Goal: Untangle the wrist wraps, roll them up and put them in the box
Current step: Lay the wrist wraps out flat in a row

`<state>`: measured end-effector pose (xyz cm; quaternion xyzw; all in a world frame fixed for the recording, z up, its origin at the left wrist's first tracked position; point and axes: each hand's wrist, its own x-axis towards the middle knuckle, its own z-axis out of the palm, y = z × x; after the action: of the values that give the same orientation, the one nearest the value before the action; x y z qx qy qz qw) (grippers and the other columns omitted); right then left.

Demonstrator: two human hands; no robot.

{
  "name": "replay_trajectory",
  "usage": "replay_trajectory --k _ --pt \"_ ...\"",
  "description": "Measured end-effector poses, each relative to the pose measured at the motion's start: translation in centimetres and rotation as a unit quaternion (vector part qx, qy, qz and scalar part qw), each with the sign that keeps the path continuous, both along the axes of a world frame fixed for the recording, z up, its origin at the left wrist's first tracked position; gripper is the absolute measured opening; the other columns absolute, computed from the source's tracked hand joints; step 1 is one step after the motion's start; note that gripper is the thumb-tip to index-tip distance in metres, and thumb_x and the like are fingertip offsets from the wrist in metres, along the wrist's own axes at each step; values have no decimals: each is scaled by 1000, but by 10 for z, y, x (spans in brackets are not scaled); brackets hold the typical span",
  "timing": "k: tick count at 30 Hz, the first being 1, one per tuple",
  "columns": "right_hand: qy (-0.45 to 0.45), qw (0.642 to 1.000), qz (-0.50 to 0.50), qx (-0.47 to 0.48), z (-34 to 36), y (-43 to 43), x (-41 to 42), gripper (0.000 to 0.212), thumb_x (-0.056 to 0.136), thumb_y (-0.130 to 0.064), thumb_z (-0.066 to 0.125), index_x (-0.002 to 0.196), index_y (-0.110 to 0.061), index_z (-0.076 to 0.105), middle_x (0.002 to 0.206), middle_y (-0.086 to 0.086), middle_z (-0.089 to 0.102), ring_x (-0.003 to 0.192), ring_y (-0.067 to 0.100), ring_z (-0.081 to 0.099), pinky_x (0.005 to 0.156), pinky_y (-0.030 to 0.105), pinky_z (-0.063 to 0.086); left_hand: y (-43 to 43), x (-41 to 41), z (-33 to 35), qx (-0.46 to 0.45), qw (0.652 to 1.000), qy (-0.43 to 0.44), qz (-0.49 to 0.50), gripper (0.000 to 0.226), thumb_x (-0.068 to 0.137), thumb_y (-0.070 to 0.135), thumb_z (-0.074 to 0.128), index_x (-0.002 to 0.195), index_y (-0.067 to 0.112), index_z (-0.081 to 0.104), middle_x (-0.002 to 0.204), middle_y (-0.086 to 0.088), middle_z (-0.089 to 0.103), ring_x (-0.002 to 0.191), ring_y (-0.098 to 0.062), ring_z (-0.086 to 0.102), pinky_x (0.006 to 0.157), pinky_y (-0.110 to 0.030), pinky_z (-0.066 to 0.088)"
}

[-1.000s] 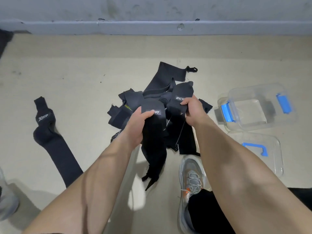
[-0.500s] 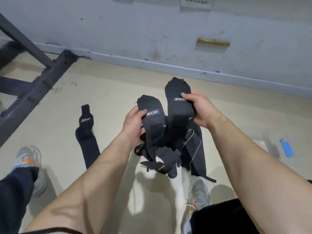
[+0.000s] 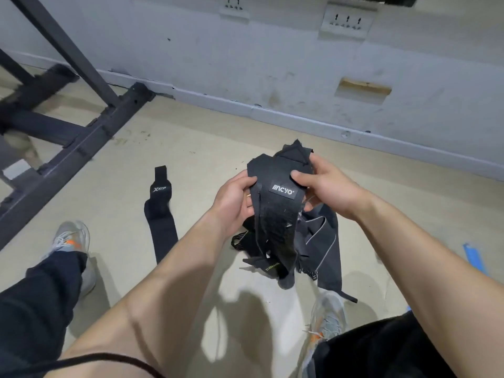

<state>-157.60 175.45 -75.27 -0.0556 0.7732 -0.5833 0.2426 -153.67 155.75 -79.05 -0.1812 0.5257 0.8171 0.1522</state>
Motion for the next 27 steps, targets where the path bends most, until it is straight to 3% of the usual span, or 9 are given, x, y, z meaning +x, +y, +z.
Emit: replay_trajectory --k 2,3,7,9,12,18,22,24,27 --pt "24 999 15 23 -2 0 5 35 99 -29 62 131 -21 53 115 17 69 87 39 70 64 46 61 1 1 1 -8 1000 5 -14 35 105 12 42 126 18 69 115 -9 74 97 -25 69 91 -43 56" --pt "32 999 18 12 -2 0 7 29 101 -23 61 130 -21 55 115 12 72 93 37 72 69 49 61 2 1 2 -14 1000 9 -20 35 105 13 42 126 19 69 116 -9 74 98 -26 69 91 -44 56" --pt "62 998 4 -12 2 -1 7 21 99 -4 63 113 -19 67 95 -2 75 79 13 71 58 36 60 4 2 6 -26 999 19 -38 36 105 14 42 128 21 69 115 -7 75 96 -26 72 85 -41 59" --pt "84 996 -3 17 1 0 2 11 94 -6 71 101 -15 71 96 5 72 77 21 70 65 50 63 4 2 7 -36 998 23 -42 37 105 14 42 130 19 68 114 -7 74 96 -27 71 87 -43 59" --pt "95 994 -24 46 -5 1 -2 13 87 -8 78 90 -19 73 88 -2 68 71 28 64 75 64 58 9 3 9 -43 997 30 -53 36 105 15 43 132 18 67 116 -10 73 101 -31 69 96 -48 55" --pt "95 991 -84 50 -11 -1 -5 18 82 -14 83 79 -24 68 76 3 63 69 24 62 77 63 58 17 4 11 -36 997 20 -60 37 106 36 43 132 18 63 122 -12 72 102 -31 68 94 -45 55" --pt "55 991 -119 26 -10 -3 -3 15 84 -16 83 89 -12 69 56 -10 49 65 22 59 77 63 59 27 6 9 -85 990 89 -69 29 107 24 48 132 23 63 113 0 74 97 -15 71 78 -33 59" --pt "30 989 -140 25 -10 -4 -2 22 85 -18 83 96 -4 69 51 -13 46 61 19 56 77 60 58 31 7 6 -94 987 112 -61 27 108 19 49 131 20 64 119 -6 74 103 -16 70 86 -36 57" --pt "49 987 -141 59 -8 -5 1 21 82 -20 84 92 -9 69 48 -16 50 54 10 55 70 45 59 37 8 3 -132 982 131 -42 23 109 15 47 127 16 63 109 -4 76 97 -14 72 82 -30 58"
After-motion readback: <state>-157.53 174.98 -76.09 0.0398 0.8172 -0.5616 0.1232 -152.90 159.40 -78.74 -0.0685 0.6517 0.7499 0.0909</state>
